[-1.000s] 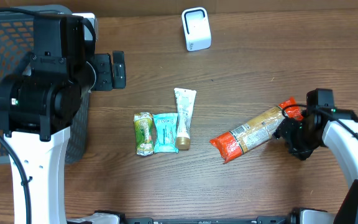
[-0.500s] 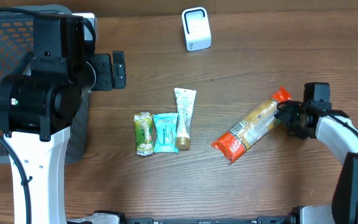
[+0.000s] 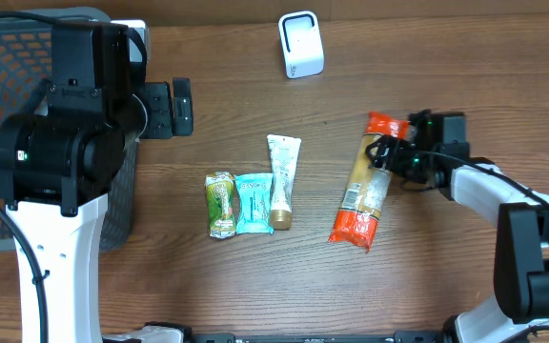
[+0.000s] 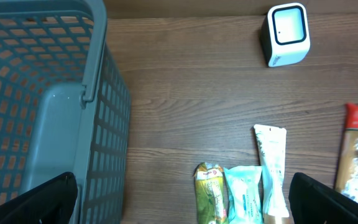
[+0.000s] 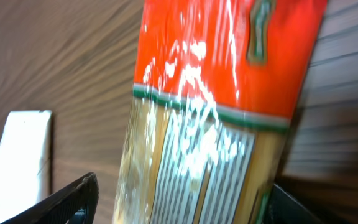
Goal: Scan the item barcode
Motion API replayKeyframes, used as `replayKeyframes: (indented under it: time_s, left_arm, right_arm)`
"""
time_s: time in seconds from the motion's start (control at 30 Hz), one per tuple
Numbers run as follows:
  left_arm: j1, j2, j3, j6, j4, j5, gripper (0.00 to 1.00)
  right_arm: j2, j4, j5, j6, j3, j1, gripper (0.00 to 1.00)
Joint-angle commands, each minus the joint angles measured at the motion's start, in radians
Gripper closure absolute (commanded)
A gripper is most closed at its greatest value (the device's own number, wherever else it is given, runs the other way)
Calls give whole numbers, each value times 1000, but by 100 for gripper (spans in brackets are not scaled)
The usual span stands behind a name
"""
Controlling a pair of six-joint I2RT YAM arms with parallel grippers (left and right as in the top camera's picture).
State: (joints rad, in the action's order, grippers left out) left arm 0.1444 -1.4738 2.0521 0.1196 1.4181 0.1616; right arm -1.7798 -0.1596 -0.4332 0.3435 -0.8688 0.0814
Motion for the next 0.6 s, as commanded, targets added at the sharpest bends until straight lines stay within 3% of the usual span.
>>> replayKeyframes:
  time_s: [0.0, 0.17, 0.37, 0.57]
  left_arm:
    - [7, -5, 3, -8, -1, 3, 0]
    - [7, -5, 3, -8, -1, 3, 0]
    - [7, -5, 3, -8, -1, 3, 0]
    - [7, -5, 3, -8, -1, 3, 0]
  right_arm:
    - [-30, -58, -77, -16, -47, 38, 17]
    - [-30, -197, -145, -100, -126, 43, 17]
    - [-30, -526, -101, -243, -188, 40, 13]
    - [-30, -494, -84, -238, -89, 66, 13]
